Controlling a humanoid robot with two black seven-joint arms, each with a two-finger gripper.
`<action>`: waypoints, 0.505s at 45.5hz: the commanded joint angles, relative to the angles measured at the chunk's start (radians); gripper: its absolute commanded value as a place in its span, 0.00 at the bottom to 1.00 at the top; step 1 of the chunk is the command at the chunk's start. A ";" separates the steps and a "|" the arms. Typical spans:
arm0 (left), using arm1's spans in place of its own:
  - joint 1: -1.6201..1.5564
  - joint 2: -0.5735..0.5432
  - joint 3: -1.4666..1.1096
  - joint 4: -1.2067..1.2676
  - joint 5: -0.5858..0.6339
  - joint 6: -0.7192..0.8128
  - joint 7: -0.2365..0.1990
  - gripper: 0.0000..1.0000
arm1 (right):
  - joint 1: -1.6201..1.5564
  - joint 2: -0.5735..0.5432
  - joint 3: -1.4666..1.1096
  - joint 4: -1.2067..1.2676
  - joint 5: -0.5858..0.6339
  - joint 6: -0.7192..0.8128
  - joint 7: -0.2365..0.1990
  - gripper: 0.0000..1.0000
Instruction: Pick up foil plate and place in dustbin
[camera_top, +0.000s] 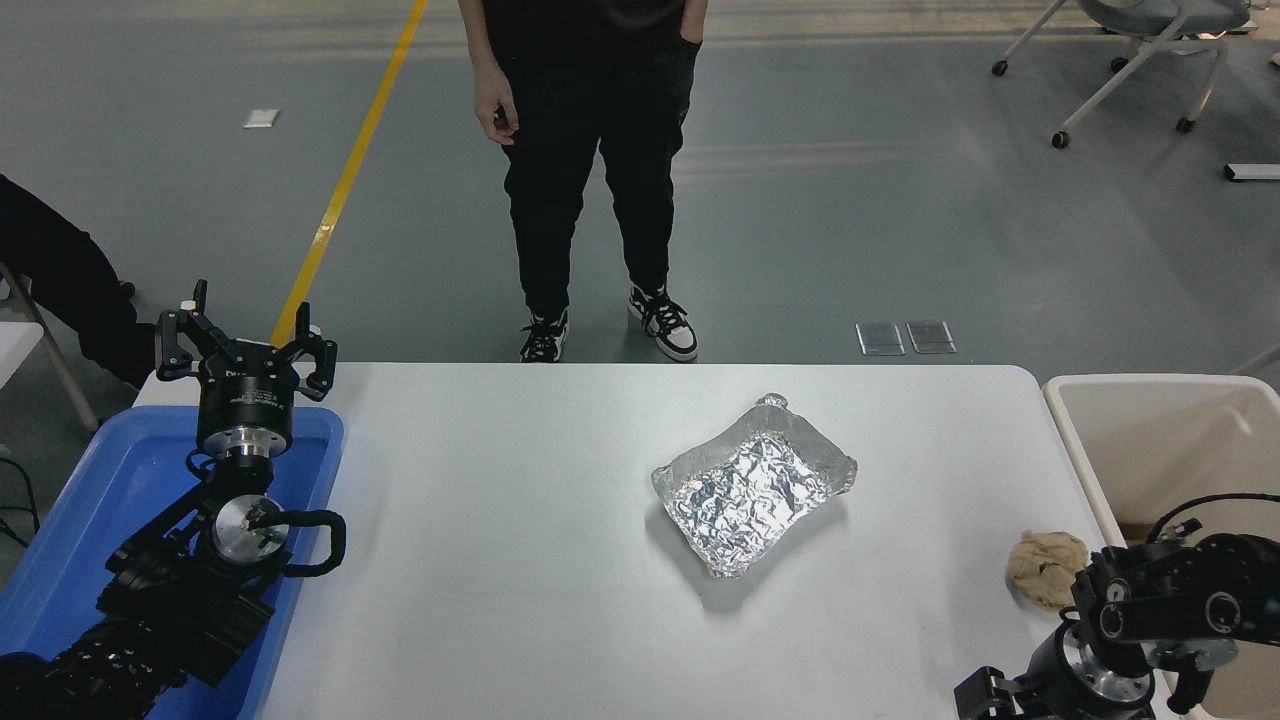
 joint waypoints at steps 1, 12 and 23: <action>0.000 0.000 0.000 -0.001 0.000 0.000 0.000 0.99 | -0.006 -0.014 0.006 0.001 -0.006 0.000 -0.001 1.00; 0.000 0.001 0.001 0.000 -0.003 0.000 0.000 0.99 | 0.007 -0.015 0.026 0.006 -0.006 0.000 -0.001 1.00; 0.000 0.001 0.001 0.000 -0.003 0.000 0.000 0.99 | 0.118 -0.023 0.028 0.025 0.000 0.005 -0.002 1.00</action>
